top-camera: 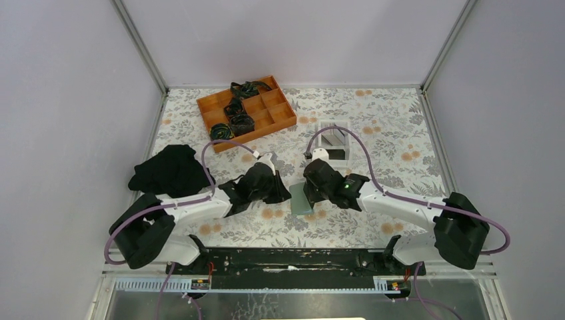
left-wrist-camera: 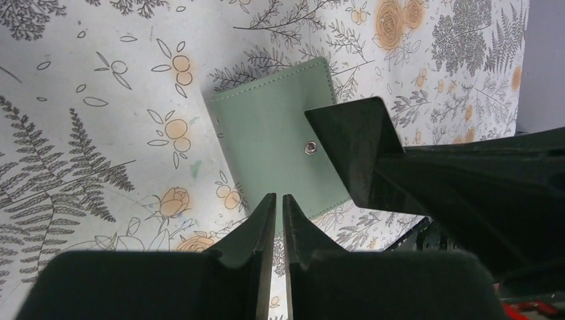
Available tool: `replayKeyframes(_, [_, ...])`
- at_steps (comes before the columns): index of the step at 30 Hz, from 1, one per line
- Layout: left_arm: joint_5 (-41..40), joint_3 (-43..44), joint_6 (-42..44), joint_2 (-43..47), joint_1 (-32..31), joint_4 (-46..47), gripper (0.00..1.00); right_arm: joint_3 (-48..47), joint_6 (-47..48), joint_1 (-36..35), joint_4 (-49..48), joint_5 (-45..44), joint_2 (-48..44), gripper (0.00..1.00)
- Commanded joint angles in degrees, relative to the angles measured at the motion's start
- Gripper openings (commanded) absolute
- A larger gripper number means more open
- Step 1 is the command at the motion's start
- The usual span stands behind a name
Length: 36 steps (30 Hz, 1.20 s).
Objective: Put the credit cards into the card holder
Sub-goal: Adjust the credit card, then open the card holder at the center of the board.
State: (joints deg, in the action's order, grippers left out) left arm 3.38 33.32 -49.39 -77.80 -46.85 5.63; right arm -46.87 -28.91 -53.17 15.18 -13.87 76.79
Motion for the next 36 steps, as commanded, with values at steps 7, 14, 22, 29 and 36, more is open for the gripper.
replayKeyframes(7, [-1.67, 4.76, 2.8, -5.28, -1.99, -1.93, 0.15, 2.16, -4.05, -4.39, -2.69, -13.02, -1.9, 0.0])
replayKeyframes(14, [-3.62, 5.13, 2.85, -6.21, -2.41, -4.48, 0.15, 3.66, -4.1, -4.43, -2.39, -17.57, -3.71, 0.0])
replayKeyframes(22, [-3.6, 5.61, 3.07, -6.81, -2.41, -5.76, 0.15, 7.05, -5.9, -4.43, -4.24, -18.03, -5.74, 0.0])
replayKeyframes(29, [-4.09, 4.92, 2.98, -6.06, -2.46, -6.61, 0.15, 14.63, -8.93, -4.34, -15.19, -12.15, -9.52, 0.0])
replayKeyframes(36, [-4.23, 4.17, 3.15, -5.37, -2.48, -7.85, 0.14, 19.22, -12.06, -4.35, -21.72, -10.27, -10.89, 0.0])
